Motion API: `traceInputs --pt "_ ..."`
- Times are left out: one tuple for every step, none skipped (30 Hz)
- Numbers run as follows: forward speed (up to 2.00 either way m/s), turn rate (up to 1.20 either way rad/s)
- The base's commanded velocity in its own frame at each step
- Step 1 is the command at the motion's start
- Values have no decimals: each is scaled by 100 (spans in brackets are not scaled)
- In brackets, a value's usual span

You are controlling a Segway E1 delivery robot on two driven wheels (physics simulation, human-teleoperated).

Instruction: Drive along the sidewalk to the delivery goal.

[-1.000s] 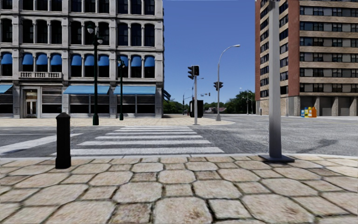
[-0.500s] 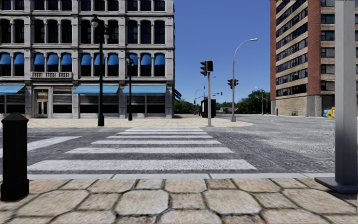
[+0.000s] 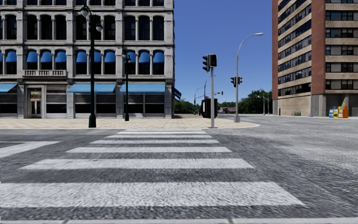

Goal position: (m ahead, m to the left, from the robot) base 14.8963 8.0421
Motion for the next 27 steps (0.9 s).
traceInputs --pt "159 0" --pt "159 0" --pt "159 0" --pt "158 0" --pt "149 0" --pt "146 0" --pt "146 0" --pt "145 0" --pt "144 0" --pt "144 0" --pt "147 0" --pt "152 0" --pt "154 0" --pt "154 0" --pt "154 0" --pt "155 0" --pt "155 4" --pt "155 9" --pt "155 9" --pt "155 12" --pt "155 13" --pt "155 16" --pt "155 21" --pt "155 22" --pt "155 22" --pt "155 23" --pt "155 23"
